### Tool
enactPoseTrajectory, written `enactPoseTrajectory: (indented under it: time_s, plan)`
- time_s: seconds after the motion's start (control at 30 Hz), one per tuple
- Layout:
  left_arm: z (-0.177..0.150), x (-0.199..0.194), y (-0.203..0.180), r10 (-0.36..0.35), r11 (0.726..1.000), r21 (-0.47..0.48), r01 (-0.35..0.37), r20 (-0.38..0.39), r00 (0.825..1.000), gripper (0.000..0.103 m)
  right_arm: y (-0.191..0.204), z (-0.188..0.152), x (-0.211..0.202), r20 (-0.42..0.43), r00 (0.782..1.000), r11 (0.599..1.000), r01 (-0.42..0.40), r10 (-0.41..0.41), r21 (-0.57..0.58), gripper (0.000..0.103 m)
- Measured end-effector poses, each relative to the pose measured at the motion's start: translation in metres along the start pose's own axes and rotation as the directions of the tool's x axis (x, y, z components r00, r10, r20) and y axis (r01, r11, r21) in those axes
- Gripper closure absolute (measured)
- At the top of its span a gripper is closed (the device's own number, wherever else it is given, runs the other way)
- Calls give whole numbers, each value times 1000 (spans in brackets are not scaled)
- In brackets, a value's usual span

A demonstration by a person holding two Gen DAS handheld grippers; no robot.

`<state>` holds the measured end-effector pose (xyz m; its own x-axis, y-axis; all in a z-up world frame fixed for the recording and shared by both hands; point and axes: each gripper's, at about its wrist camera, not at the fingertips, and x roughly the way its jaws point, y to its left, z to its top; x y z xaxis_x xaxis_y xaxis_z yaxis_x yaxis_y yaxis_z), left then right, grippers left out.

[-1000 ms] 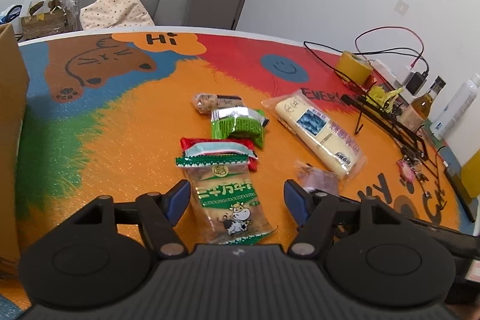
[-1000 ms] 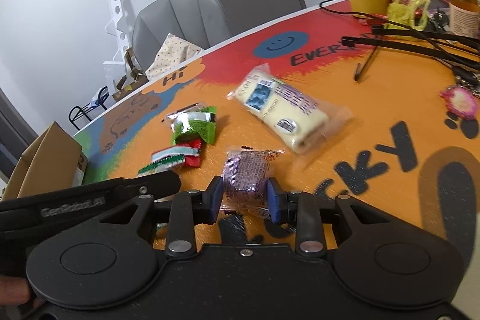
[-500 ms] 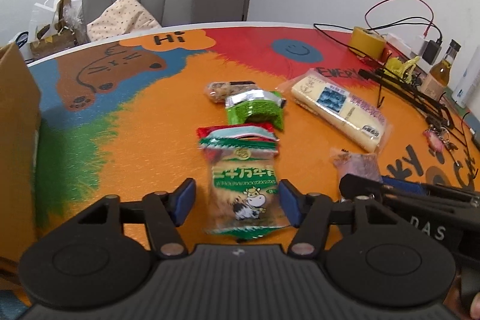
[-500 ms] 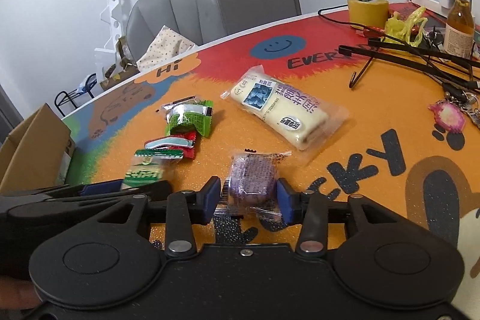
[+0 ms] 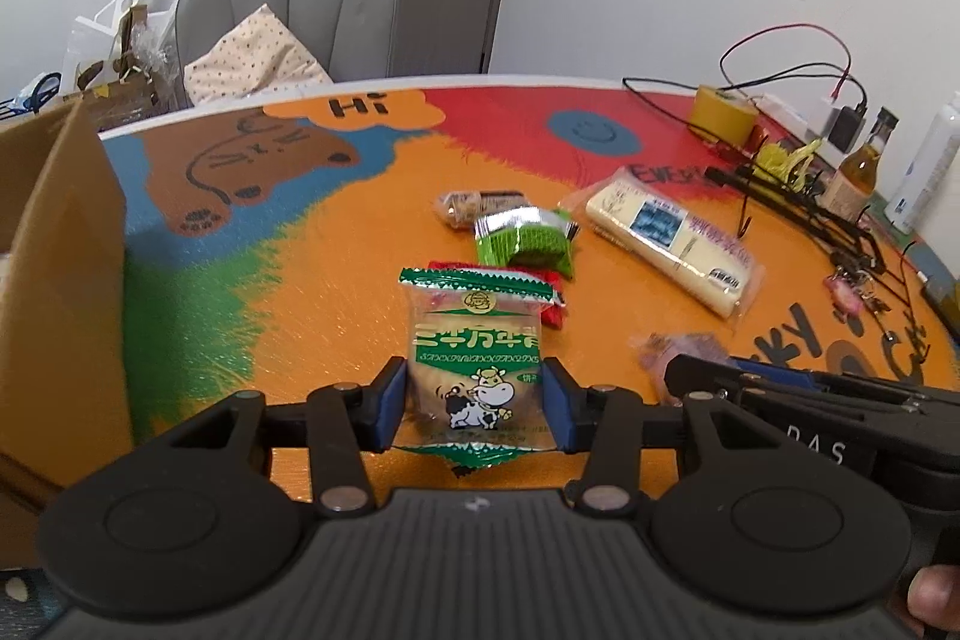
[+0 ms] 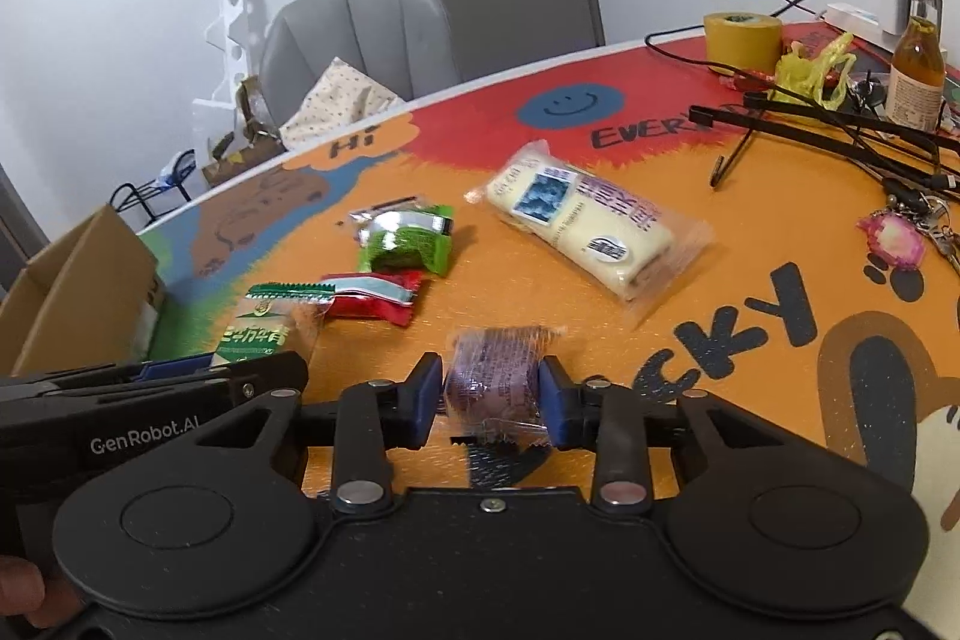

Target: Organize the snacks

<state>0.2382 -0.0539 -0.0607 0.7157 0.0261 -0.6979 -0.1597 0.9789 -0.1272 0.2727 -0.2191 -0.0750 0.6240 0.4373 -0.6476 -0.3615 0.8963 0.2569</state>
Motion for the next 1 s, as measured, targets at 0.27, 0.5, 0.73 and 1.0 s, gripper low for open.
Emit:
enactPoseTrajectory:
  time_s: [0.27, 0.5, 0.73, 1.0]
  plan:
    - [1, -29, 11, -2, 1000, -17, 3, 42, 999, 57, 17, 2, -19, 27, 999, 999, -41, 41, -4, 95]
    - [-1, -49, 26, 14, 999, -39, -11, 70, 997, 57, 25, -5, -22, 16, 999, 999, -51, 51, -8, 95]
    - [-7, -55, 37, 27, 998, -58, -23, 70, 997, 57, 18, -14, -15, -9, 999, 999, -31, 31, 35, 49]
    - [-9, -51, 45, 26, 997, -75, -21, 60, 998, 57, 27, -21, 3, -51, 998, 1000, -28, 28, 0, 37]
